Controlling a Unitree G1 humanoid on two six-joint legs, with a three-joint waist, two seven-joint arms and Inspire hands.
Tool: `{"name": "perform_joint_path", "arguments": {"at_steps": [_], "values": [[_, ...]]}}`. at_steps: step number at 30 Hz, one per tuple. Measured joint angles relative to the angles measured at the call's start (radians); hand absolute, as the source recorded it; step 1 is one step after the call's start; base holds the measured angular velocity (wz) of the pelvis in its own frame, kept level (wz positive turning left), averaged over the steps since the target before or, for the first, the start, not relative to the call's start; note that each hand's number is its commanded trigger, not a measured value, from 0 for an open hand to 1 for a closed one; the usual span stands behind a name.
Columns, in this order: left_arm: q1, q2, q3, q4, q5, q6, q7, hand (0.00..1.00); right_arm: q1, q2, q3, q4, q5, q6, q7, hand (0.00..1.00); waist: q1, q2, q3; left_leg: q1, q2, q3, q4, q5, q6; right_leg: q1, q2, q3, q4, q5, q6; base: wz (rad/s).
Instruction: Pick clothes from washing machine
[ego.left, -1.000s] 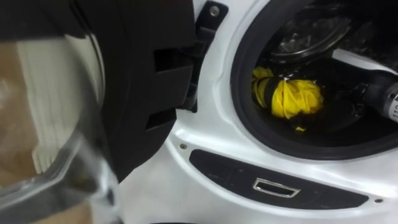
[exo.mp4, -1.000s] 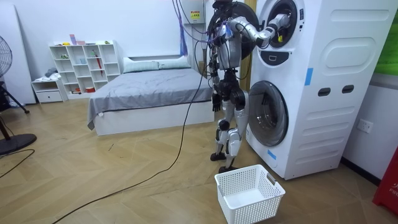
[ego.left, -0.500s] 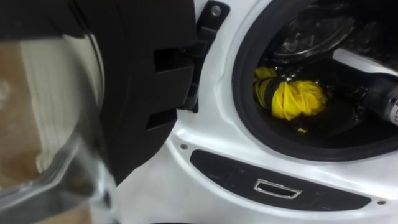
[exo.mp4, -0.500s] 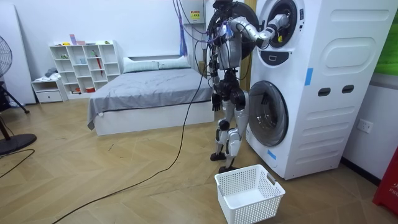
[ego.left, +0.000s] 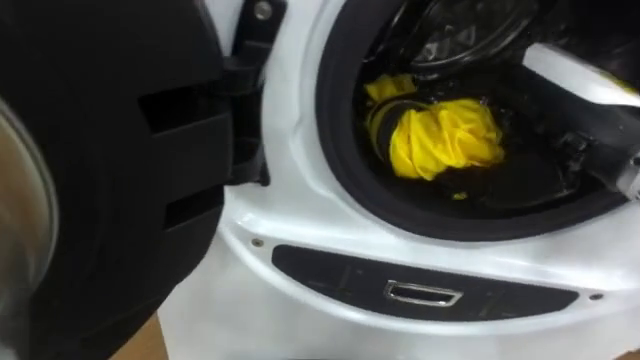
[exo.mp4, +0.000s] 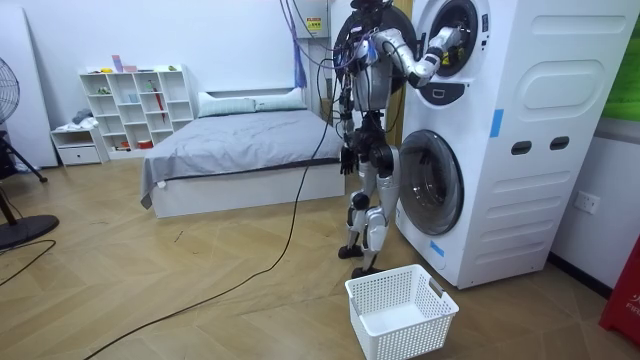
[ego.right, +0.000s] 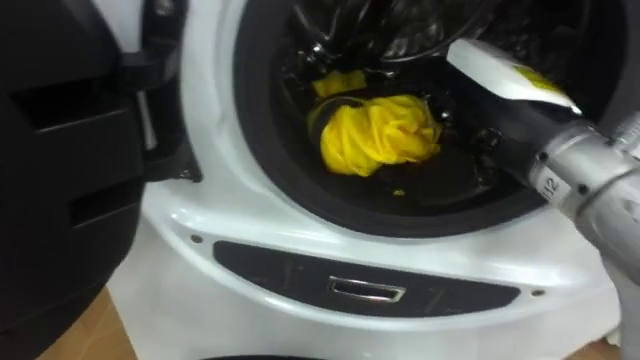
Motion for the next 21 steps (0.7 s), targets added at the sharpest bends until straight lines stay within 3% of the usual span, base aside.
{"name": "perform_joint_path", "arguments": {"at_steps": [2, 6, 8, 10, 15, 17, 21], "values": [[0.005, -0.007, 0.0, 0.002, 0.005, -0.014, 0.005, 0.0, 0.072, 0.04, -0.038, -0.032, 0.122, -0.026, -0.041, 1.0, -0.011, 0.002, 0.0009, 0.003, 0.001, 0.002, -0.006, -0.001, -0.002, 0.006, 0.002, 0.013, 0.0, 0.0, 0.0, -0.08], [0.01, -0.02, 0.002, 0.023, 0.005, -0.026, 0.005, 0.0, 0.147, 0.073, -0.072, -0.053, 0.229, -0.072, -0.089, 1.0, -0.038, 0.015, 0.0004, 0.008, 0.001, 0.018, -0.003, -0.002, -0.003, 0.008, 0.003, 0.034, -0.001, 0.0, 0.0, -0.12], [0.026, -0.039, 0.02, 0.022, 0.006, -0.026, 0.005, 0.0, 0.196, 0.098, -0.096, -0.057, 0.327, -0.112, -0.131, 1.0, -0.058, 0.026, -0.0045, 0.012, 0.0, 0.032, 0.0, -0.004, -0.002, 0.008, 0.002, 0.038, -0.001, 0.0, 0.0, -0.16], [0.037, -0.047, 0.022, 0.022, 0.007, -0.025, 0.004, 0.0, 0.22, 0.102, -0.106, -0.06, 0.382, -0.126, -0.152, 1.0, -0.074, 0.036, -0.0096, 0.013, -0.001, 0.033, 0.001, -0.005, -0.001, 0.008, 0.001, 0.037, 0.0, 0.0, 0.0, -0.07], [0.046, -0.051, 0.037, 0.021, 0.004, -0.027, 0.002, 0.0, 0.264, 0.114, -0.177, -0.066, 0.502, -0.133, -0.247, 1.0, -0.081, 0.054, -0.0124, 0.017, -0.002, 0.035, 0.001, -0.006, 0.0, 0.01, 0.001, 0.038, 0.001, 0.0, 0.0, -0.01], [0.062, -0.051, 0.039, 0.021, 0.005, -0.025, -0.001, 0.0, 0.27, 0.116, -0.239, -0.045, 0.557, -0.133, -0.323, 1.0, -0.104, 0.064, -0.0107, 0.018, -0.002, 0.036, 0.0, -0.006, 0.0, 0.01, 0.001, 0.039, 0.001, 0.0, 0.0, 0.0], [0.067, -0.051, 0.04, 0.019, 0.006, -0.025, -0.011, 0.0, 0.27, 0.118, -0.275, -0.03, 0.668, -0.135, -0.352, 1.0, -0.125, 0.075, -0.0075, 0.021, 0.002, 0.062, -0.001, -0.009, -0.001, 0.002, 0.003, 0.043, 0.002, 0.0, -0.001, -0.18]]}}
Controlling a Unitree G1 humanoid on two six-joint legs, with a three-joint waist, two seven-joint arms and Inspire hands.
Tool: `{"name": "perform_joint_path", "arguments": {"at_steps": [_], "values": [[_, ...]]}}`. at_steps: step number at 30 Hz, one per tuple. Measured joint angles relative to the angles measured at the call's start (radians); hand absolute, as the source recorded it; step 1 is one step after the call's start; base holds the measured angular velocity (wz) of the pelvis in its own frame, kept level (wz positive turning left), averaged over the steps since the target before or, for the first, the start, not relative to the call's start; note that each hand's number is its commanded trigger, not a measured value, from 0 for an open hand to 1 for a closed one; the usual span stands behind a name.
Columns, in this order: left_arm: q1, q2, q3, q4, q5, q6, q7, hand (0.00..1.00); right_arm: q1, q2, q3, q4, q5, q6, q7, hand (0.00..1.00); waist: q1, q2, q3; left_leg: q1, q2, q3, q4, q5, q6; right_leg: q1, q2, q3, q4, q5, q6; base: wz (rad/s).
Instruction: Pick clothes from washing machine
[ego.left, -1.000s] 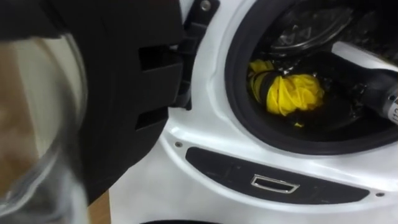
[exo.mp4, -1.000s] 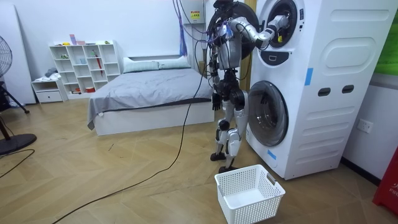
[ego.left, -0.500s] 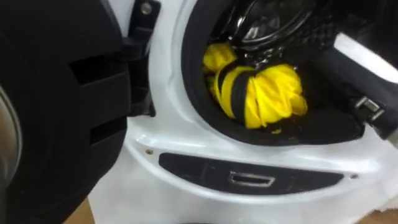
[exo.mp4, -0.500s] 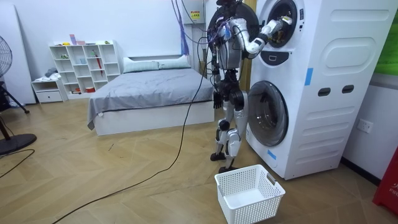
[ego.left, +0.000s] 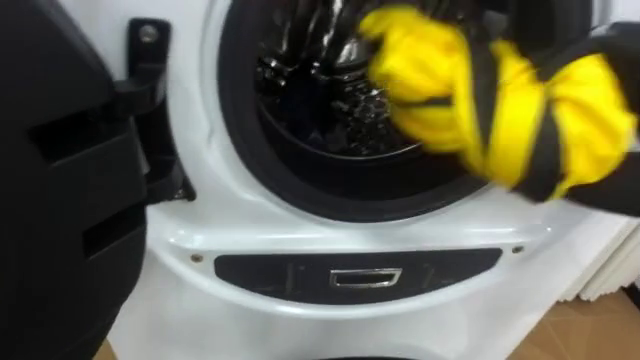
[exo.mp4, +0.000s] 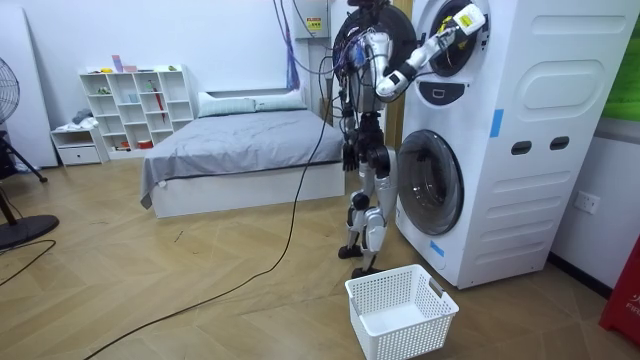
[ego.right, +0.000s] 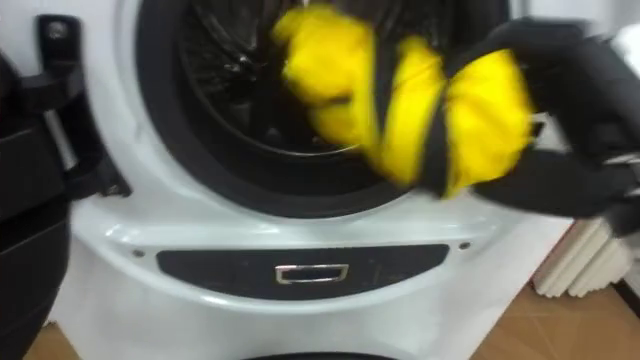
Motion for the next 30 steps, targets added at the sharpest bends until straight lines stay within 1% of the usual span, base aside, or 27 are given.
{"name": "perform_joint_path", "arguments": {"at_steps": [1, 3, 5, 7, 8, 9, 10, 11, 12, 14, 15, 17, 18, 21, 22, 23, 24, 25, 26, 27, 28, 29, 30], "values": [[-0.001, 0.0, 0.0, -0.001, 0.0, -0.003, -0.004, 0.0, 0.0, 0.0, 0.0, 0.0, 0.024, 0.0, -0.002, 1.0, -0.007, 0.002, 0.0009, -0.001, 0.0, 0.004, 0.0, 0.0, 0.0, -0.005, 0.0, 0.002, 0.002, -0.001, -0.002, -0.14], [-0.001, 0.0, 0.0, -0.001, -0.001, -0.006, -0.013, 0.0, 0.0, 0.0, -0.001, 0.003, 0.05, 0.001, -0.008, 1.0, -0.011, -0.001, 0.0011, 0.0, 0.001, 0.018, 0.0, -0.001, -0.002, -0.01, 0.001, 0.015, 0.002, -0.004, -0.007, -0.17], [0.002, 0.0, 0.001, -0.001, -0.002, -0.006, -0.017, 0.0, 0.001, 0.0, -0.008, 0.014, 0.117, 0.002, -0.011, 1.0, -0.034, -0.005, -0.0002, -0.002, 0.004, 0.022, 0.002, -0.004, -0.003, -0.01, 0.002, 0.023, 0.002, -0.004, -0.008, -0.03], [0.005, 0.0, 0.001, -0.001, -0.002, -0.006, -0.018, 0.0, 0.004, 0.0, -0.021, 0.015, 0.153, 0.002, -0.032, 1.0, -0.045, -0.008, -0.0013, -0.002, 0.007, 0.025, 0.002, -0.006, -0.006, -0.011, 0.003, 0.026, 0.002, -0.004, -0.008, -0.06], [0.004, 0.0, 0.003, -0.001, -0.001, -0.007, -0.017, 0.0, 0.019, 0.0, -0.049, 0.016, 0.171, 0.002, -0.056, 1.0, -0.048, -0.013, -0.0012, -0.001, 0.009, 0.028, 0.002, -0.007, -0.008, -0.012, 0.005, 0.033, 0.002, -0.004, -0.009, -0.09], [0.004, 0.0, 0.004, -0.001, -0.001, -0.007, -0.015, 0.0, 0.031, 0.0, -0.063, 0.016, 0.177, 0.0, -0.071, 1.0, -0.048, -0.014, -0.0024, -0.001, 0.009, 0.03, 0.002, -0.007, -0.008, -0.016, 0.006, 0.042, 0.001, -0.006, -0.012, -0.14], [0.006, 0.0, 0.005, -0.001, -0.001, -0.007, -0.01, 0.0, 0.057, 0.003, -0.088, 0.017, 0.183, 0.0, -0.094, 1.0, -0.048, -0.023, -0.0102, -0.002, 0.01, 0.042, 0.002, -0.009, -0.01, -0.024, 0.007, 0.054, 0.003, -0.01, -0.02, -0.22], [0.007, 0.0, 0.005, -0.001, -0.001, -0.007, -0.007, 0.0, 0.09, 0.005, -0.109, 0.022, 0.192, -0.001, -0.114, 1.0, -0.051, -0.021, -0.0096, 0.0, 0.014, 0.052, 0.003, -0.01, -0.014, -0.025, 0.014, 0.068, 0.004, -0.01, -0.021, -0.27], [0.006, 0.0, 0.005, -0.001, -0.001, -0.007, -0.005, 0.0, 0.102, 0.006, -0.115, 0.029, 0.193, -0.002, -0.122, 1.0, -0.052, -0.021, -0.0094, 0.001, 0.016, 0.057, 0.004, -0.011, -0.015, -0.026, 0.016, 0.076, 0.003, -0.01, -0.022, -0.29], [-0.001, 0.008, 0.005, 0.002, -0.002, -0.007, 0.008, 0.0, 0.159, 0.013, -0.123, 0.091, 0.192, -0.019, -0.163, 1.0, -0.059, -0.024, -0.0094, 0.003, 0.024, 0.085, 0.006, -0.015, -0.021, -0.035, 0.027, 0.1, 0.003, -0.01, -0.027, -0.3], [-0.003, 0.011, 0.005, 0.003, -0.002, -0.007, 0.011, 0.0, 0.171, 0.019, -0.123, 0.113, 0.192, -0.02, -0.171, 1.0, -0.059, -0.025, -0.0101, 0.002, 0.027, 0.094, 0.006, -0.015, -0.022, -0.04, 0.03, 0.109, 0.004, -0.01, -0.028, -0.35], [-0.015, 0.023, 0.005, 0.002, -0.001, -0.012, 0.015, 0.0, 0.207, 0.04, -0.124, 0.192, 0.192, -0.016, -0.2, 1.0, -0.061, -0.026, -0.0089, 0.0, 0.036, 0.119, 0.005, -0.015, -0.029, -0.056, 0.042, 0.138, 0.009, -0.006, -0.033, -0.45], [-0.015, 0.028, 0.005, 0.002, -0.001, -0.02, 0.015, 0.0, 0.222, 0.041, -0.124, 0.222, 0.192, -0.012, -0.213, 1.0, -0.063, -0.025, -0.0079, 0.002, 0.042, 0.139, 0.004, -0.016, -0.033, -0.066, 0.05, 0.158, 0.018, -0.006, -0.034, -0.44], [-0.015, 0.04, 0.005, 0.002, -0.001, -0.024, 0.016, 0.0, 0.25, 0.05, -0.123, 0.266, 0.192, -0.01, -0.227, 1.0, -0.07, -0.023, -0.0064, 0.002, 0.054, 0.172, 0.005, -0.019, -0.044, -0.079, 0.063, 0.18, 0.019, 0.001, -0.042, -0.43], [-0.014, 0.042, 0.005, 0.002, -0.002, -0.024, 0.016, 0.0, 0.263, 0.053, -0.122, 0.277, 0.192, -0.008, -0.228, 1.0, -0.071, -0.021, -0.0051, 0.002, 0.062, 0.194, 0.005, -0.021, -0.048, -0.086, 0.071, 0.194, 0.019, 0.005, -0.043, -0.55], [-0.019, 0.043, -0.001, 0.002, -0.002, -0.024, 0.016, 0.0, 0.269, 0.06, -0.119, 0.286, 0.191, -0.008, -0.227, 1.0, -0.08, -0.018, -0.0027, 0.001, 0.066, 0.208, 0.005, -0.024, -0.055, -0.094, 0.081, 0.214, 0.019, 0.009, -0.047, -0.57], [-0.018, 0.043, -0.004, 0.002, -0.003, -0.023, 0.015, 0.0, 0.268, 0.061, -0.113, 0.293, 0.191, -0.009, -0.228, 1.0, -0.087, -0.017, -0.0017, 0.001, 0.069, 0.217, 0.005, -0.025, -0.057, -0.098, 0.086, 0.223, 0.019, 0.014, -0.051, -0.51], [-0.018, 0.043, -0.01, 0.002, -0.001, -0.021, 0.015, 0.0, 0.269, 0.063, -0.1, 0.312, 0.188, -0.01, -0.228, 1.0, -0.098, -0.012, 0.0024, 0.001, 0.075, 0.233, 0.005, -0.027, -0.062, -0.103, 0.094, 0.237, 0.018, 0.02, -0.059, -0.49], [-0.023, 0.046, -0.021, 0.001, -0.001, -0.02, 0.015, 0.0, 0.269, 0.066, -0.081, 0.345, 0.187, -0.011, -0.23, 1.0, -0.111, -0.012, 0.0026, 0.002, 0.081, 0.25, 0.006, -0.03, -0.067, -0.108, 0.102, 0.252, 0.017, 0.024, -0.063, -0.43], [-0.028, 0.048, -0.03, 0.0, -0.001, -0.018, 0.015, 0.0, 0.269, 0.07, -0.071, 0.363, 0.18, -0.011, -0.233, 1.0, -0.118, -0.012, 0.0027, 0.001, 0.083, 0.257, 0.006, -0.031, -0.068, -0.112, 0.105, 0.256, 0.019, 0.025, -0.065, -0.4], [-0.041, 0.051, -0.048, -0.001, -0.002, -0.017, 0.014, 0.0, 0.269, 0.082, -0.05, 0.39, 0.159, -0.008, -0.241, 1.0, -0.122, -0.013, 0.0027, 0.001, 0.085, 0.277, 0.005, -0.032, -0.072, -0.12, 0.112, 0.271, 0.02, 0.027, -0.068, -0.43], [-0.055, 0.051, -0.063, -0.001, -0.005, -0.018, 0.014, 0.0, 0.268, 0.087, -0.036, 0.417, 0.124, -0.005, -0.246, 1.0, -0.122, -0.009, 0.0032, 0.001, 0.088, 0.301, 0.005, -0.034, -0.074, -0.135, 0.119, 0.285, 0.028, 0.029, -0.069, -0.47], [-0.067, 0.052, -0.071, -0.001, -0.006, -0.018, 0.015, 0.0, 0.268, 0.087, -0.031, 0.429, 0.109, -0.004, -0.246, 1.0, -0.124, -0.002, 0.0043, 0.001, 0.088, 0.307, 0.005, -0.034, -0.075, -0.141, 0.123, 0.297, 0.037, 0.031, -0.07, -0.54]]}}
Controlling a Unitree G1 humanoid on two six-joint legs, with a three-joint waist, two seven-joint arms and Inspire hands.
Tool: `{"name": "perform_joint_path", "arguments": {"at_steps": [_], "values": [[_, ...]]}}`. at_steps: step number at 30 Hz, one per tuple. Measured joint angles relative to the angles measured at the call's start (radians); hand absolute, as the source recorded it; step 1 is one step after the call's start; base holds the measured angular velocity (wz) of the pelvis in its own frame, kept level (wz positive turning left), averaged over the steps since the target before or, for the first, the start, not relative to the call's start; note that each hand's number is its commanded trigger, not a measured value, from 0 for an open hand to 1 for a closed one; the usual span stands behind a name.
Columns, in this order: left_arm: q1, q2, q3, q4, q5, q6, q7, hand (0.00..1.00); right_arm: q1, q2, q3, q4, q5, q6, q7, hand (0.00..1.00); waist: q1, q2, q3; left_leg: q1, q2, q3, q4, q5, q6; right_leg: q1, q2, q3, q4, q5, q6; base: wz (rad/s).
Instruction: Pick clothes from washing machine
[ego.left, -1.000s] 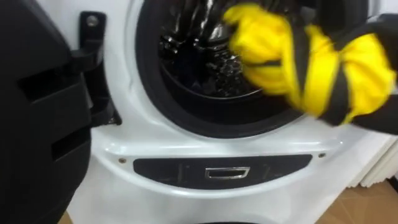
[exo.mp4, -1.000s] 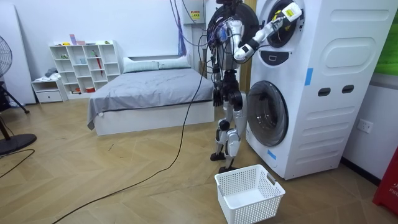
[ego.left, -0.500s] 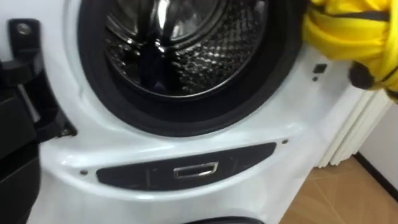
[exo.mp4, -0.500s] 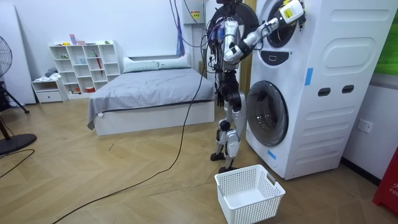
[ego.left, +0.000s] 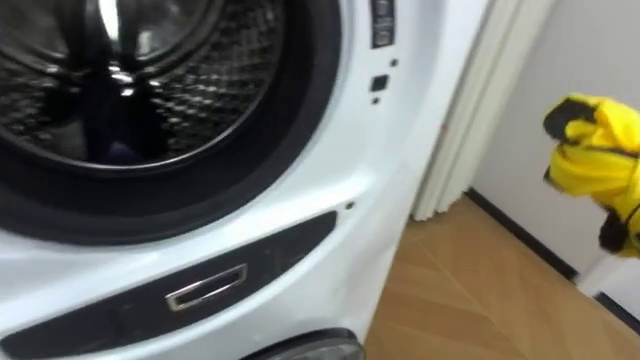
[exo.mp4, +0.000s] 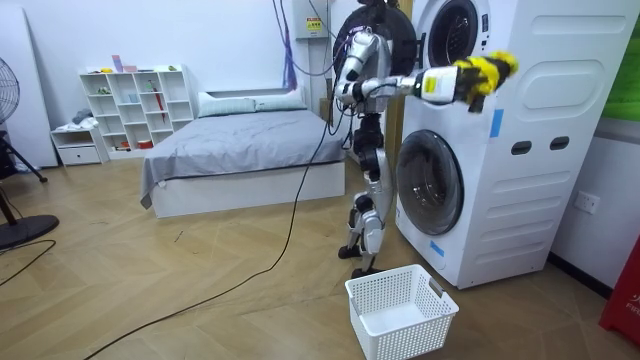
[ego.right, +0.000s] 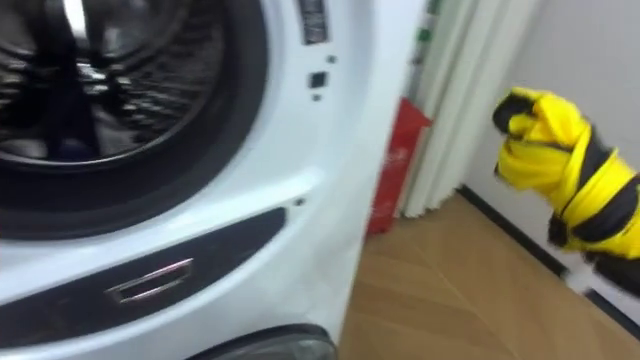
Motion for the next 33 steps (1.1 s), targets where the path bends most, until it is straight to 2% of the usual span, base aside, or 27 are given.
{"name": "perform_joint_path", "arguments": {"at_steps": [2, 3, 4, 6, 7, 9, 11, 12, 13, 14, 15, 16, 18, 20, 22, 23, 25, 26, 30, 33], "values": [[-0.034, 0.009, -0.048, 0.0, -0.037, -0.001, 0.001, 0.0, -0.006, 0.0, 0.034, 0.076, -0.021, -0.003, -0.01, 1.0, 0.0, 0.014, 0.0032, -0.001, 0.002, 0.038, 0.0, -0.004, -0.005, -0.01, 0.012, 0.033, 0.007, 0.002, -0.001, -0.47], [-0.041, 0.013, -0.062, -0.001, -0.045, -0.001, 0.001, 0.0, -0.006, 0.0, 0.046, 0.1, -0.021, -0.003, -0.012, 1.0, -0.002, 0.014, 0.0048, -0.001, 0.004, 0.044, 0.0, -0.005, -0.007, -0.013, 0.014, 0.036, 0.007, 0.002, -0.001, -0.35], [-0.05, 0.015, -0.079, 0.001, -0.079, 0.021, 0.001, 0.0, -0.006, 0.001, 0.069, 0.147, -0.021, -0.002, -0.015, 1.0, -0.012, 0.017, 0.004, -0.004, 0.005, 0.052, 0.0, -0.007, -0.008, -0.025, 0.019, 0.047, 0.007, 0.002, -0.001, -0.29], [-0.054, 0.015, -0.123, 0.0, -0.102, 0.021, 0.0, 0.0, -0.006, 0.007, 0.091, 0.202, -0.016, 0.0, -0.013, 1.0, -0.02, 0.027, 0.0118, -0.009, 0.008, 0.071, 0.001, -0.012, -0.009, -0.031, 0.024, 0.059, 0.009, 0.002, -0.001, -0.27], [-0.053, 0.015, -0.154, 0.0, -0.107, 0.02, -0.003, 0.0, -0.008, 0.013, 0.102, 0.239, -0.016, -0.004, -0.013, 1.0, -0.025, 0.034, 0.0115, -0.016, 0.008, 0.08, 0.001, -0.014, -0.009, -0.042, 0.027, 0.067, 0.013, 0.001, -0.001, -0.26], [-0.053, 0.015, -0.182, 0.001, -0.113, 0.023, -0.01, 0.0, -0.012, 0.027, 0.113, 0.313, -0.028, -0.007, -0.012, 1.0, -0.025, 0.045, 0.0055, -0.023, 0.008, 0.095, 0.001, -0.015, -0.01, -0.057, 0.031, 0.075, 0.015, 0.001, -0.001, -0.24], [-0.057, 0.015, -0.2, 0.001, -0.114, 0.03, -0.024, 0.0, -0.016, 0.032, 0.135, 0.396, -0.069, -0.006, -0.023, 1.0, -0.032, 0.07, 0.0017, -0.036, 0.008, 0.104, 0.001, -0.016, -0.011, -0.072, 0.033, 0.081, 0.015, 0.001, -0.001, -0.13], [-0.058, 0.015, -0.205, 0.001, -0.114, 0.032, -0.029, 0.0, -0.018, 0.032, 0.135, 0.414, -0.071, -0.007, -0.025, 1.0, -0.035, 0.078, 0.0018, -0.039, 0.008, 0.104, 0.001, -0.016, -0.011, -0.078, 0.032, 0.082, 0.015, 0.001, 0.0, -0.04], [-0.059, 0.015, -0.214, 0.001, -0.118, 0.034, -0.04, 0.0, -0.029, 0.032, 0.137, 0.449, -0.072, -0.007, -0.031, 1.0, -0.041, 0.096, 0.0042, -0.045, 0.006, 0.104, 0.001, -0.016, -0.011, -0.083, 0.032, 0.083, 0.016, 0.001, 0.0, -0.04], [-0.059, 0.015, -0.223, 0.002, -0.125, 0.035, -0.053, 0.0, -0.046, 0.032, 0.141, 0.494, -0.072, -0.01, -0.041, 1.0, -0.045, 0.114, 0.0028, -0.051, 0.006, 0.105, 0.002, -0.016, -0.011, -0.095, 0.032, 0.083, 0.019, 0.001, 0.001, -0.04], [-0.062, 0.014, -0.23, 0.005, -0.125, 0.037, -0.059, 0.0, -0.056, 0.032, 0.143, 0.52, -0.073, -0.013, -0.048, 1.0, -0.046, 0.122, 0.0033, -0.053, 0.006, 0.105, 0.002, -0.016, -0.011, -0.097, 0.032, 0.084, 0.02, 0.001, 0.001, -0.05], [-0.067, 0.01, -0.245, 0.005, -0.125, 0.037, -0.07, 0.0, -0.083, 0.032, 0.143, 0.588, -0.074, -0.024, -0.057, 1.0, -0.049, 0.137, 0.0065, -0.056, 0.006, 0.106, 0.004, -0.016, -0.011, -0.101, 0.033, 0.088, 0.022, 0.0, 0.001, 0.0], [-0.072, 0.005, -0.265, 0.005, -0.125, 0.037, -0.086, 0.0, -0.133, 0.029, 0.143, 0.708, -0.082, -0.035, -0.066, 1.0, -0.054, 0.162, 0.0, -0.072, 0.006, 0.107, 0.009, -0.016, -0.011, -0.117, 0.032, 0.086, 0.019, -0.002, 0.004, 0.0], [-0.078, 0.001, -0.287, 0.001, -0.125, 0.037, -0.099, 0.0, -0.193, 0.029, 0.144, 0.833, -0.086, -0.039, -0.08, 1.0, -0.055, 0.194, 0.0017, -0.096, 0.003, 0.104, 0.013, -0.016, -0.01, -0.151, 0.034, 0.098, 0.041, -0.004, 0.005, -0.1], [-0.082, -0.007, -0.298, 0.001, -0.126, 0.037, -0.105, 0.0, -0.216, 0.029, 0.147, 0.884, -0.086, -0.045, -0.091, 1.0, -0.054, 0.219, 0.0003, -0.115, -0.002, 0.102, 0.016, -0.013, -0.006, -0.175, 0.034, 0.104, 0.061, -0.007, 0.006, -0.11], [-0.088, -0.011, -0.303, 0.002, -0.127, 0.037, -0.113, 0.0, -0.231, 0.029, 0.147, 0.913, -0.086, -0.056, -0.093, 1.0, -0.057, 0.229, 0.0029, -0.129, -0.007, 0.1, 0.02, -0.011, -0.003, -0.196, 0.033, 0.106, 0.082, -0.014, 0.008, -0.08], [-0.095, -0.014, -0.307, 0.002, -0.137, 0.036, -0.118, 0.0, -0.252, 0.029, 0.156, 0.968, -0.082, -0.081, -0.1, 1.0, -0.059, 0.243, -0.0018, -0.15, -0.013, 0.1, 0.026, -0.01, -0.001, -0.228, 0.032, 0.112, 0.11, -0.021, 0.011, -0.05], [-0.097, -0.012, -0.32, -0.001, -0.154, 0.034, -0.118, 0.0, -0.274, 0.025, 0.173, 1.014, -0.081, -0.094, -0.101, 1.0, -0.063, 0.248, -0.0016, -0.161, -0.016, 0.097, 0.03, -0.009, 0.001, -0.243, 0.031, 0.114, 0.122, -0.023, 0.012, 0.0], [-0.112, -0.014, -0.348, -0.02, -0.157, 0.033, -0.141, 0.0, -0.299, 0.02, 0.183, 1.068, -0.08, -0.104, -0.099, 1.0, -0.078, 0.271, 0.0018, -0.196, -0.034, 0.094, 0.031, 0.0, 0.014, -0.294, 0.021, 0.118, 0.16, -0.037, 0.023, 0.0], [-0.12, -0.015, -0.362, -0.035, -0.156, 0.033, -0.146, 0.0, -0.305, 0.02, 0.183, 1.089, -0.081, -0.11, -0.099, 1.0, -0.079, 0.278, 0.0013, -0.216, -0.046, 0.094, 0.031, 0.006, 0.023, -0.326, 0.012, 0.12, 0.184, -0.042, 0.029, 0.03]]}}
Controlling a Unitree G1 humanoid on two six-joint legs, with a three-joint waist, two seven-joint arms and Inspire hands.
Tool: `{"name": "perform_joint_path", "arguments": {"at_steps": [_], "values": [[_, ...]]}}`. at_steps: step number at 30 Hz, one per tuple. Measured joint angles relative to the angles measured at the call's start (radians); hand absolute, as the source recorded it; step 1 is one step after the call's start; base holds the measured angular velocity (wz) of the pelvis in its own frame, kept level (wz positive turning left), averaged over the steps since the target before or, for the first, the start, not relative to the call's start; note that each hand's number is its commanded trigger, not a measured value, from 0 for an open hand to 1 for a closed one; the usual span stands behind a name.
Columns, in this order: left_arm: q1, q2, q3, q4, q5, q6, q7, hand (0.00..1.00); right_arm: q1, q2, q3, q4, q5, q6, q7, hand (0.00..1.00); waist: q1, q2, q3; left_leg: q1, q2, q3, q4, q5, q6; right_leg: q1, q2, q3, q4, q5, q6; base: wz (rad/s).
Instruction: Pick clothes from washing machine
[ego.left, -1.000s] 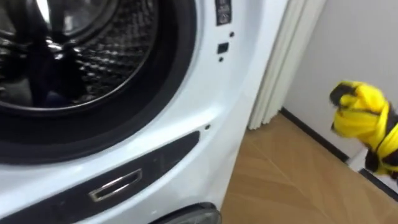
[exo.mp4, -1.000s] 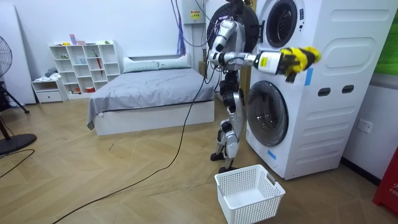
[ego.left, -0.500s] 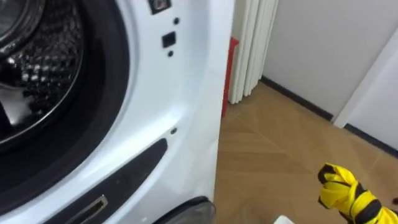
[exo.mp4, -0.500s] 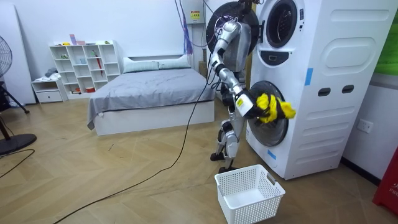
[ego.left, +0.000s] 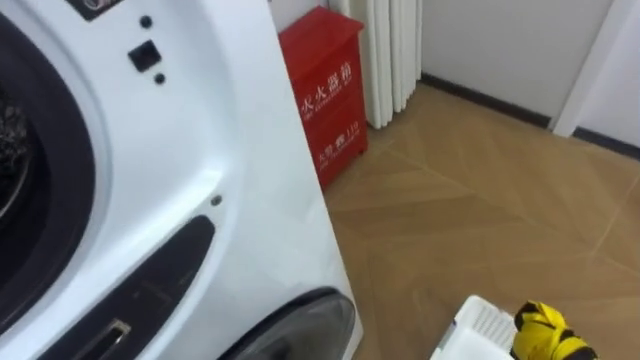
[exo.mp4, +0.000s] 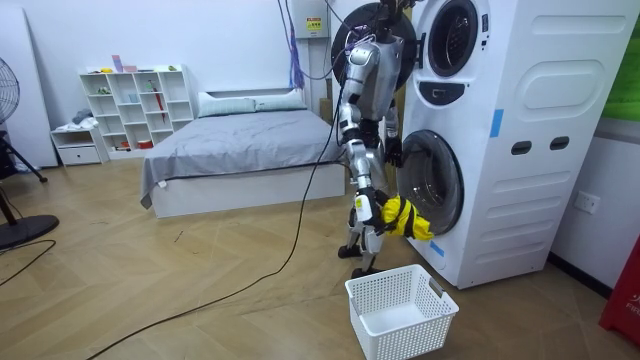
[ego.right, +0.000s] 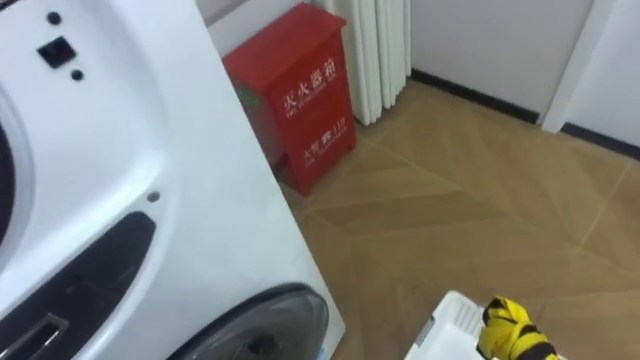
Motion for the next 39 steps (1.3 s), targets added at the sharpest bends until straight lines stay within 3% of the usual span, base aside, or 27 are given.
{"name": "perform_joint_path", "arguments": {"at_steps": [3, 4, 10, 12, 13, 16, 17, 18, 30, 31, 39], "values": [[-0.002, 0.0, -0.002, -0.008, 0.0, -0.006, -0.01, 0.0, -0.02, -0.002, 0.0, 0.028, 0.0, -0.012, -0.001, 1.0, 0.001, 0.0, 0.0008, -0.022, -0.016, 0.001, -0.001, 0.004, 0.008, -0.036, -0.006, 0.011, 0.026, -0.005, 0.009, -0.04], [-0.006, 0.0, -0.004, -0.01, 0.0, -0.008, -0.01, 0.0, -0.031, -0.003, 0.002, 0.044, 0.0, -0.017, -0.007, 1.0, 0.001, 0.006, -0.0024, -0.031, -0.016, 0.001, -0.001, 0.005, 0.009, -0.046, -0.008, 0.01, 0.029, -0.005, 0.013, 0.0], [-0.024, -0.009, -0.011, -0.009, 0.0, -0.014, -0.024, 0.0, -0.084, -0.006, 0.02, 0.127, 0.001, -0.044, -0.046, 1.0, 0.006, 0.031, -0.001, -0.063, -0.031, -0.001, -0.014, 0.01, 0.019, -0.086, -0.017, 0.01, 0.04, 0.002, 0.019, 0.01], [-0.026, -0.012, -0.011, -0.01, 0.0, -0.014, -0.036, 0.0, -0.09, -0.006, 0.02, 0.144, 0.005, -0.049, -0.05, 0.64, 0.011, 0.04, -0.0009, -0.065, -0.032, -0.001, -0.016, 0.011, 0.02, -0.09, -0.018, 0.01, 0.041, 0.001, 0.019, 0.0], [-0.027, -0.013, -0.011, -0.01, 0.0, -0.014, -0.039, 0.0, -0.091, -0.006, 0.022, 0.151, 0.009, -0.05, -0.052, 0.69, 0.015, 0.043, -0.001, -0.066, -0.032, -0.001, -0.017, 0.011, 0.02, -0.091, -0.018, 0.009, 0.041, 0.001, 0.019, 0.0], [-0.037, -0.014, -0.012, -0.01, -0.022, -0.014, -0.04, 0.0, -0.097, -0.014, 0.03, 0.165, 0.031, -0.053, -0.053, 0.51, 0.026, 0.046, -0.0014, -0.077, -0.034, -0.003, -0.017, 0.012, 0.022, -0.102, -0.019, 0.005, 0.041, 0.001, 0.018, 0.04], [-0.039, -0.014, -0.02, -0.01, -0.04, -0.014, -0.04, 0.0, -0.102, -0.026, 0.039, 0.181, 0.032, -0.057, -0.052, 0.15, 0.034, 0.047, -0.001, -0.079, -0.034, -0.005, -0.017, 0.012, 0.022, -0.103, -0.019, 0.004, 0.041, 0.001, 0.018, 0.04], [-0.04, -0.014, -0.024, -0.011, -0.045, -0.014, -0.04, 0.0, -0.107, -0.031, 0.04, 0.193, 0.033, -0.06, -0.05, 0.0, 0.037, 0.048, -0.0008, -0.079, -0.034, -0.006, -0.017, 0.012, 0.022, -0.103, -0.019, 0.003, 0.041, 0.0, 0.017, 0.0], [-0.046, -0.014, -0.062, -0.022, -0.107, -0.051, -0.029, 0.0, -0.141, -0.041, 0.077, 0.199, 0.057, -0.102, -0.064, 0.0, 0.056, 0.049, 0.0012, -0.117, -0.038, -0.025, -0.005, 0.018, 0.026, -0.133, -0.031, -0.013, 0.041, -0.003, 0.017, 0.05], [-0.044, -0.014, -0.071, -0.022, -0.116, -0.058, -0.026, 0.0, -0.141, -0.043, 0.077, 0.196, 0.057, -0.103, -0.076, 0.0, 0.06, 0.045, 0.0048, -0.118, -0.04, -0.027, -0.005, 0.019, 0.028, -0.135, -0.033, -0.014, 0.044, -0.005, 0.018, 0.0], [-0.037, -0.01, -0.08, -0.028, -0.129, -0.082, -0.018, 0.0, -0.171, -0.054, 0.075, 0.135, 0.025, -0.116, -0.133, 0.0, 0.058, 0.046, 0.0011, -0.157, -0.064, -0.027, -0.005, 0.025, 0.038, -0.193, -0.042, -0.007, 0.09, -0.024, 0.029, 0.03]]}}
